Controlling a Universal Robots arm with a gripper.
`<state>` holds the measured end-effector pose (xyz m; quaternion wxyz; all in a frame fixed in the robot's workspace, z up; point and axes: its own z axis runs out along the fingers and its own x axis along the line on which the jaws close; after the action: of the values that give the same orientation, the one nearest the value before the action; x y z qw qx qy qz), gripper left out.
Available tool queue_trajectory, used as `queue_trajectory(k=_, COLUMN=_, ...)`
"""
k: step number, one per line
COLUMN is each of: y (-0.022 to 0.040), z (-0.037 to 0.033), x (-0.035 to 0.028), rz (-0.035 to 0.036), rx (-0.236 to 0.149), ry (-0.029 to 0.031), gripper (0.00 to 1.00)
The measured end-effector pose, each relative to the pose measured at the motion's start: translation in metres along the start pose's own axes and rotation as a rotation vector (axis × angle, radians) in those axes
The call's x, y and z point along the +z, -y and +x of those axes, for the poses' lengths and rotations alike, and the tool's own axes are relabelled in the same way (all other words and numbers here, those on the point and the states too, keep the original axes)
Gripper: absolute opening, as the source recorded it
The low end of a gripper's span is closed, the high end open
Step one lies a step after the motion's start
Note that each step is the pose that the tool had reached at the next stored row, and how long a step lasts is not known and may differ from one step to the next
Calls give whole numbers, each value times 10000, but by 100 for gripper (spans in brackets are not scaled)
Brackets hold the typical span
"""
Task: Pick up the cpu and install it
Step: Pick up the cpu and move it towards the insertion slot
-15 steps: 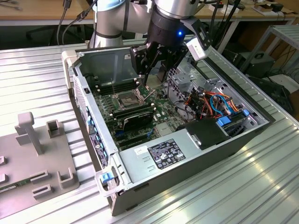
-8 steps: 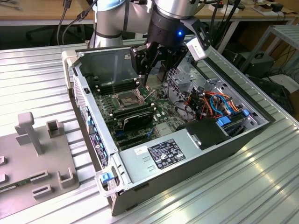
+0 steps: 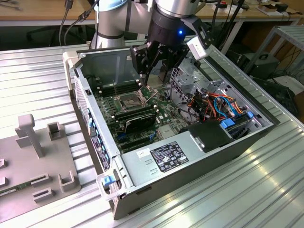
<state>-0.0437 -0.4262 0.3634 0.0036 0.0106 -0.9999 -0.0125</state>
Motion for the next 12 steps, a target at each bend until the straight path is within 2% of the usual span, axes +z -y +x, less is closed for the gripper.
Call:
queue_trajectory(k=5, y=-105, z=-3, x=46, rz=1, rx=0, ry=0, gripper=55)
queue_trajectory(k=12, y=-238, z=-11, x=206, rz=1, rx=-1, ry=-1, gripper=55)
